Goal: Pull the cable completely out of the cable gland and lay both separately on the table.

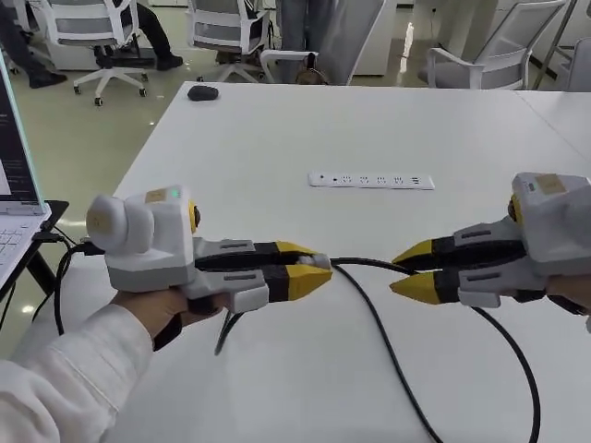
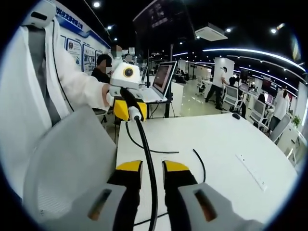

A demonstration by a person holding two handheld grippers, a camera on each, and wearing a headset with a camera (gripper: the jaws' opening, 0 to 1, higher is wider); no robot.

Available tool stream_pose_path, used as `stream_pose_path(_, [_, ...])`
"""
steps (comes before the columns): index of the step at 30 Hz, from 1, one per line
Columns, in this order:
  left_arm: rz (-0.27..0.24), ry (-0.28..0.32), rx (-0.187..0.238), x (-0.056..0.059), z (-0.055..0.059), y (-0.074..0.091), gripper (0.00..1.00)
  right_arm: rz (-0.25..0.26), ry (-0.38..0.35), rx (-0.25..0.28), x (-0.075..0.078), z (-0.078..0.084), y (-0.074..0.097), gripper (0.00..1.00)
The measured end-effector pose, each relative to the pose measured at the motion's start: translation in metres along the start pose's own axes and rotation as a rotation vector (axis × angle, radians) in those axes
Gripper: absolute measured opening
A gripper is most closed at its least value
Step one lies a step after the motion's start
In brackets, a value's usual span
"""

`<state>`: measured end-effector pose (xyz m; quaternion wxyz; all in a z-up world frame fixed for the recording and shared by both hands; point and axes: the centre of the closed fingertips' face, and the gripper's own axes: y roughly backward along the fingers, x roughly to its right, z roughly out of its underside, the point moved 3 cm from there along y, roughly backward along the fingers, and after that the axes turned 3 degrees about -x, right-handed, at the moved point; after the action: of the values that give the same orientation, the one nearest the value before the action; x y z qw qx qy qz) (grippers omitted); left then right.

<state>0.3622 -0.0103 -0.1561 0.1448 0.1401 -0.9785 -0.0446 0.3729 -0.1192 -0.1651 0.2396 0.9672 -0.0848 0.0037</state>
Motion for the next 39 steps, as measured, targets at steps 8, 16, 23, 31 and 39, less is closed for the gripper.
stream_pose_path(8, [0.014, -0.01, -0.003, 0.004, -0.001, -0.005, 0.16, -0.043, 0.075, 0.044, -0.006, -0.026, -0.013, 0.15])
stream_pose_path(16, [0.017, -0.012, -0.003, 0.004, -0.001, -0.005, 0.16, -0.085, 0.101, 0.046, -0.012, -0.028, -0.023, 0.08])
stream_pose_path(23, [0.021, -0.009, -0.007, 0.003, 0.001, -0.006, 0.16, -0.112, 0.123, 0.046, -0.018, -0.025, -0.027, 0.04])
stream_pose_path(31, [0.022, -0.01, -0.006, 0.002, 0.0, -0.006, 0.16, -0.11, 0.129, 0.057, -0.017, -0.026, -0.028, 0.03])
stream_pose_path(39, [0.013, -0.009, -0.011, 0.001, 0.003, -0.005, 0.16, -0.106, 0.12, 0.055, -0.015, -0.021, -0.027, 0.03])
